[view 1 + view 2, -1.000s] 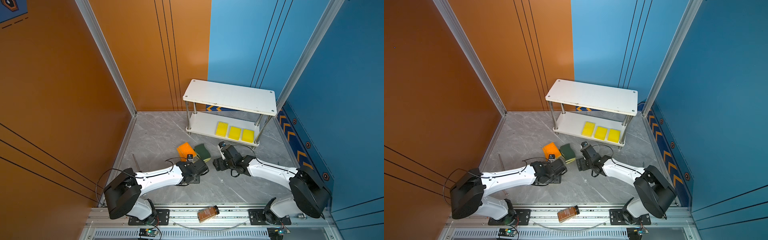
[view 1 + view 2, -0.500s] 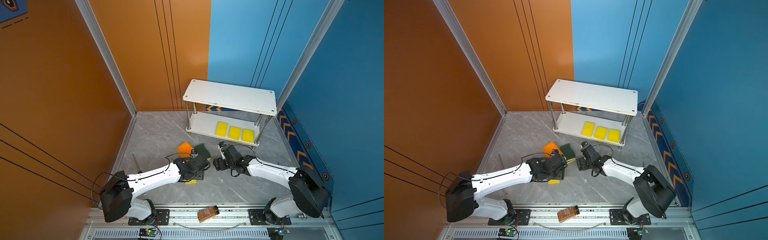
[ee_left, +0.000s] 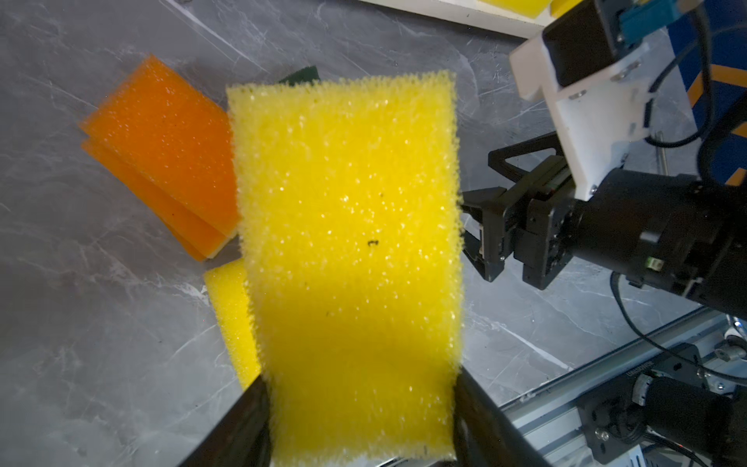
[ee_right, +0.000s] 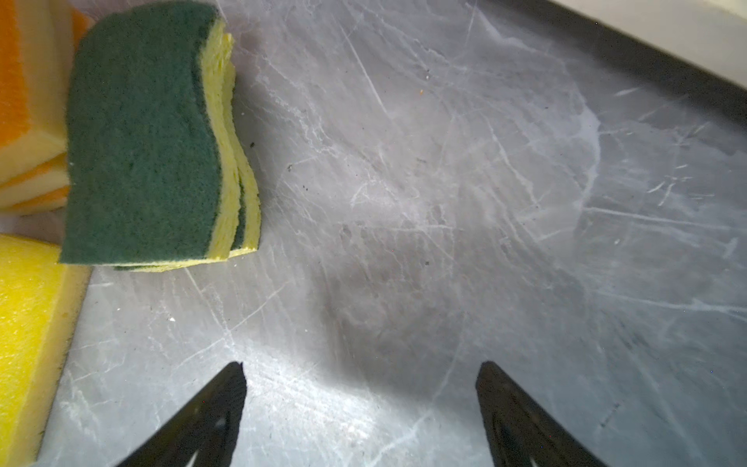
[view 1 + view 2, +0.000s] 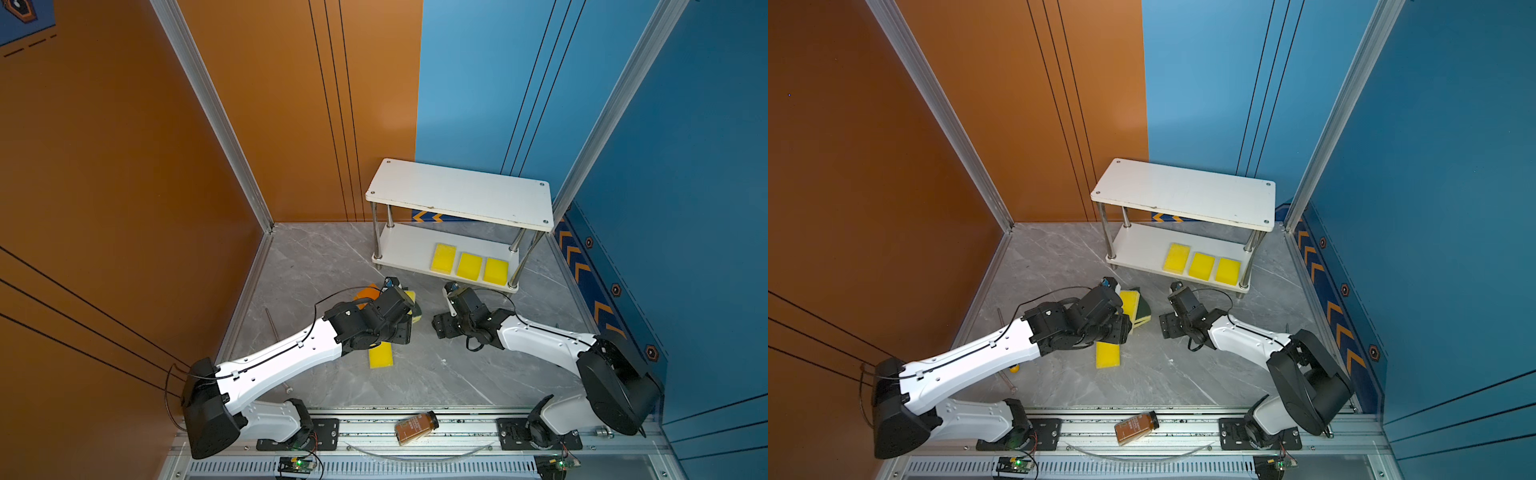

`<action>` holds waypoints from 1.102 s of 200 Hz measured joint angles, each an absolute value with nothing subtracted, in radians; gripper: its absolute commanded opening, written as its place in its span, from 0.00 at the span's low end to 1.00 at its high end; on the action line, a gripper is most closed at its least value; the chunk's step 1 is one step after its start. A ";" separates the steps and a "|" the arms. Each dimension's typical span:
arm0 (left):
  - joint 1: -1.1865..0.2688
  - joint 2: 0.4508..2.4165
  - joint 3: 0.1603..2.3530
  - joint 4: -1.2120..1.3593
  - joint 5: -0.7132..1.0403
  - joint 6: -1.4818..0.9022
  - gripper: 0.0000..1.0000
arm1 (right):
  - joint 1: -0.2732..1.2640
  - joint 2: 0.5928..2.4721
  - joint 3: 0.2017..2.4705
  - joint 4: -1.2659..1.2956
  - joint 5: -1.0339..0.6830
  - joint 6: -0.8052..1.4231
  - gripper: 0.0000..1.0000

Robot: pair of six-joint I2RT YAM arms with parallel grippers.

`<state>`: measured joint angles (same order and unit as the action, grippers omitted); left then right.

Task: Place and organize the cleaning sponges onto the shelf
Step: 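Lift the yellow sponge with the left gripper and carry it toward the lower shelf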

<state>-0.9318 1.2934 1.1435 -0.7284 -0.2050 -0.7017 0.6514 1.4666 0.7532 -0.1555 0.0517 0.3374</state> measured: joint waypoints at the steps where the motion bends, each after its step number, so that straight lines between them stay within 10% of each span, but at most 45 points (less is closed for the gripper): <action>1: -0.930 1.293 1.145 -0.729 -0.205 -0.701 0.63 | 0.651 1.466 0.753 -0.155 0.052 0.338 0.88; 220: -0.717 1.739 1.438 -0.477 -0.227 -0.287 0.65 | 0.654 1.294 0.638 -0.179 0.076 0.362 0.88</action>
<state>-0.7166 1.7386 1.4384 -0.4774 -0.2268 -0.2871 0.6537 1.2938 0.6376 -0.1787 0.0761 0.3618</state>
